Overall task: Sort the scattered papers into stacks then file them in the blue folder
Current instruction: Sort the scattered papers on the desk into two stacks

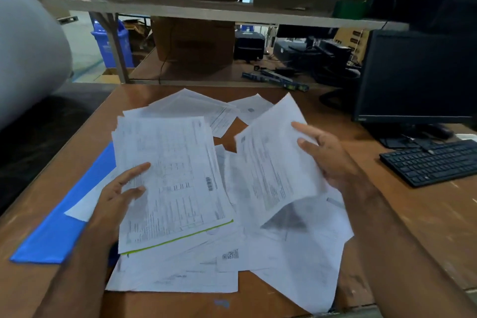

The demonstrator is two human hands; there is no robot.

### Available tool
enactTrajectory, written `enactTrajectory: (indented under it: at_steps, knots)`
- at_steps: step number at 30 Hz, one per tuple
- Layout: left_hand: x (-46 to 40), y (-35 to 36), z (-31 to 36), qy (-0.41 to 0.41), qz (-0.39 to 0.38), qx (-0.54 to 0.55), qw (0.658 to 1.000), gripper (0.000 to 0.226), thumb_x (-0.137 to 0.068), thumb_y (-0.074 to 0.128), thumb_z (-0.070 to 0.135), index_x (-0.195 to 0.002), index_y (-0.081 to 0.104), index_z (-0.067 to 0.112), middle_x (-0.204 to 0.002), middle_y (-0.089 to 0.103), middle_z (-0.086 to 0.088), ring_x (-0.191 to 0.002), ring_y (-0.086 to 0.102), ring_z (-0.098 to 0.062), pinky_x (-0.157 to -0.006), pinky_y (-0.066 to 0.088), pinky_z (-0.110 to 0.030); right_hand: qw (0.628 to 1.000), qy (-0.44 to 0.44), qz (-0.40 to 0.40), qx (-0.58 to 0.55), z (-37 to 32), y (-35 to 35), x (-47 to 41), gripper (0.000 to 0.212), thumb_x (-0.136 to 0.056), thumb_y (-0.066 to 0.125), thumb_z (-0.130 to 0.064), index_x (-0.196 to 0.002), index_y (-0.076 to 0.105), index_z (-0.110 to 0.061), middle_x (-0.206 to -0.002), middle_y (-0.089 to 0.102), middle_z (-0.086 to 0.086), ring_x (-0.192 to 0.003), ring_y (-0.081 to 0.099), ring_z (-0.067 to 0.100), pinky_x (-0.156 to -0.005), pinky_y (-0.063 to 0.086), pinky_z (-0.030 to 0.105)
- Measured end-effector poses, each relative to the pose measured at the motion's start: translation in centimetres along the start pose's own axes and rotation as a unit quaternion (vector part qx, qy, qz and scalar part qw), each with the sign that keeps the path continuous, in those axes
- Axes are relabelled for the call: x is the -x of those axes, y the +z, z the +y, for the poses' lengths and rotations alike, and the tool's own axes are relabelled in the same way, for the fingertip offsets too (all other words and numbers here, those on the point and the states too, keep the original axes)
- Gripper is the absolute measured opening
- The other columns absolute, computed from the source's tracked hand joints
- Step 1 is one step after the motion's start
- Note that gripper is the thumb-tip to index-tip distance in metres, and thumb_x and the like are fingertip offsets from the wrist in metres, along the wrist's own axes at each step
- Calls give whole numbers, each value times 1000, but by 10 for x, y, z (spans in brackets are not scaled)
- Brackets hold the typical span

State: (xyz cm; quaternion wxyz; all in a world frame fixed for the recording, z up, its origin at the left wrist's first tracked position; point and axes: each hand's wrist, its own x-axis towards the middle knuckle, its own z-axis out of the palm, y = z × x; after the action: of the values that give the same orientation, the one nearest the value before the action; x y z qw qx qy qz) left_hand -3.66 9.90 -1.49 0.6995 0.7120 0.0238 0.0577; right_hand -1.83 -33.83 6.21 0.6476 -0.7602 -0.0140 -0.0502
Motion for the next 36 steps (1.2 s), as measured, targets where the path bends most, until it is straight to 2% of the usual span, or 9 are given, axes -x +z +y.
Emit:
enactTrajectory:
  at_steps: [3,7,14,19,23,26,28,33,36]
  knots:
    - [-5,8,7,5,7,-27,1000,54,-93,56,-10,-133,67,24,-141,57,9,-126,51,-12,-84,42,-18,997,31,27,-69,8,-1,9,40,-97,69,-24,-135,64,-31,-134,67,-8,-115,69,21,-98,57,43]
    - [-10,18,17,20,-17,-25,999,53,-93,56,-12,-133,67,21,-141,57,8,-118,55,-7,-79,44,-18,955,93,1,283,36,11,10,48,-93,74,-30,-140,60,-28,-136,52,-15,-118,51,8,-91,45,24]
    - [-2,15,6,-5,-11,14,1000,52,-93,54,-13,-131,68,20,-140,59,5,-111,59,-3,-78,44,-19,981,164,5,106,47,17,9,27,-91,72,-47,-108,76,-26,-108,75,-8,-100,71,13,-85,59,31]
    - [-4,13,3,-28,-20,30,999,53,-92,54,-13,-127,70,23,-137,61,8,-112,59,0,-81,45,-17,973,131,17,191,70,12,-4,23,-88,80,-26,-110,76,-30,-126,67,-8,-109,64,15,-77,54,21]
    - [-8,8,-1,-29,-21,24,999,54,-90,56,-13,-123,73,26,-130,65,18,-124,59,-11,-90,48,-21,967,65,1,247,51,18,3,32,-98,65,-12,-123,71,-33,-130,59,-14,-104,62,12,-66,48,10]
    - [-10,5,-5,-38,-15,26,999,54,-89,57,-13,-123,74,25,-131,65,16,-126,59,-15,-101,49,-32,991,1,9,132,23,23,10,34,-103,59,-15,-124,71,-39,-133,64,-19,-116,64,11,-93,56,29]
    - [-10,4,-5,-41,-11,37,998,54,-89,57,-13,-124,74,24,-134,65,12,-125,60,-17,-106,48,-39,1000,-23,2,-13,6,28,12,37,-102,59,-10,-127,70,-34,-131,68,-16,-115,68,13,-90,60,33]
    - [-7,8,1,-43,2,58,997,50,-90,52,-16,-125,72,15,-122,70,19,-101,70,1,-76,56,-13,994,-29,-18,-108,-3,47,5,42,-92,69,-20,-132,65,-28,-128,70,-11,-109,72,17,-75,63,31]
    - [-8,8,1,-46,5,34,998,52,-89,53,-15,-122,74,19,-118,71,22,-102,68,4,-73,54,-9,991,-51,22,-119,4,38,-2,57,-75,82,-44,-129,67,-35,-133,68,-9,-115,70,21,-87,62,35]
